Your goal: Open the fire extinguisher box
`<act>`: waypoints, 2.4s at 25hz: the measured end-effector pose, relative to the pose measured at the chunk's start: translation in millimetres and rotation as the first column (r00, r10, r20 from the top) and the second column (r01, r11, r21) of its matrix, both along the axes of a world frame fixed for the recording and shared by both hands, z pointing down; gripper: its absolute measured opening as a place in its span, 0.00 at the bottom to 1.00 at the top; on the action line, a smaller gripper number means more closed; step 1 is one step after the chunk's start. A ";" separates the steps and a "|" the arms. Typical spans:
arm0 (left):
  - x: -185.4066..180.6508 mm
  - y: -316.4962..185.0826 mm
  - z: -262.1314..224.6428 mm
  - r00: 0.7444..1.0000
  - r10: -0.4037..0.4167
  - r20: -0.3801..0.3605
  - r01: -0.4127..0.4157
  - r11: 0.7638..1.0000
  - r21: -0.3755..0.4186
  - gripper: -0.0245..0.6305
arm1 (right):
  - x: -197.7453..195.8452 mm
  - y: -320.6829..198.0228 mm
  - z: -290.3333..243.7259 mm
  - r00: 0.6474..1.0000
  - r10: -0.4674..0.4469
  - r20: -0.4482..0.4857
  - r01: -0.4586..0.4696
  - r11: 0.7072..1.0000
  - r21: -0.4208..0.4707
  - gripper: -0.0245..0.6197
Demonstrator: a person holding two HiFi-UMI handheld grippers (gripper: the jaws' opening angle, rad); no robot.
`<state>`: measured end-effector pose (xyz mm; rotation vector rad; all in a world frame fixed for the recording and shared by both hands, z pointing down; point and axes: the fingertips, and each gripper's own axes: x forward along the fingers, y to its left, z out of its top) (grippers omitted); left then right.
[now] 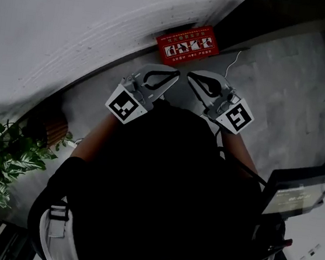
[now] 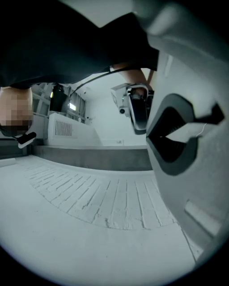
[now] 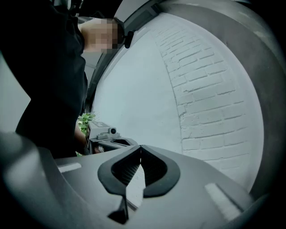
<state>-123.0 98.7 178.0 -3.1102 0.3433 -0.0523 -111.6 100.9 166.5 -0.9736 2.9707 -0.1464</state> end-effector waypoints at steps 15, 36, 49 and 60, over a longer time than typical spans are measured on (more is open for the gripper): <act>24.1 -59.7 9.6 0.985 -0.173 -0.008 0.172 0.981 -0.090 0.04 | 44.0 -60.6 9.9 0.993 -0.117 -0.033 0.116 0.993 -0.027 0.05; 101.0 -61.2 48.4 0.858 -0.497 0.130 0.511 0.852 -0.111 0.04 | 128.6 -75.5 52.4 0.928 -0.371 0.027 0.371 0.921 -0.121 0.05; 91.8 -91.5 148.3 0.850 -0.499 0.168 0.524 0.833 -0.179 0.04 | 121.3 -106.6 155.3 0.954 -0.300 -0.005 0.287 0.917 -0.277 0.05; 99.3 -110.1 272.0 0.832 -0.519 0.197 0.555 0.785 -0.275 0.04 | 138.1 -127.3 278.3 0.981 -0.186 0.056 0.192 0.891 -0.411 0.05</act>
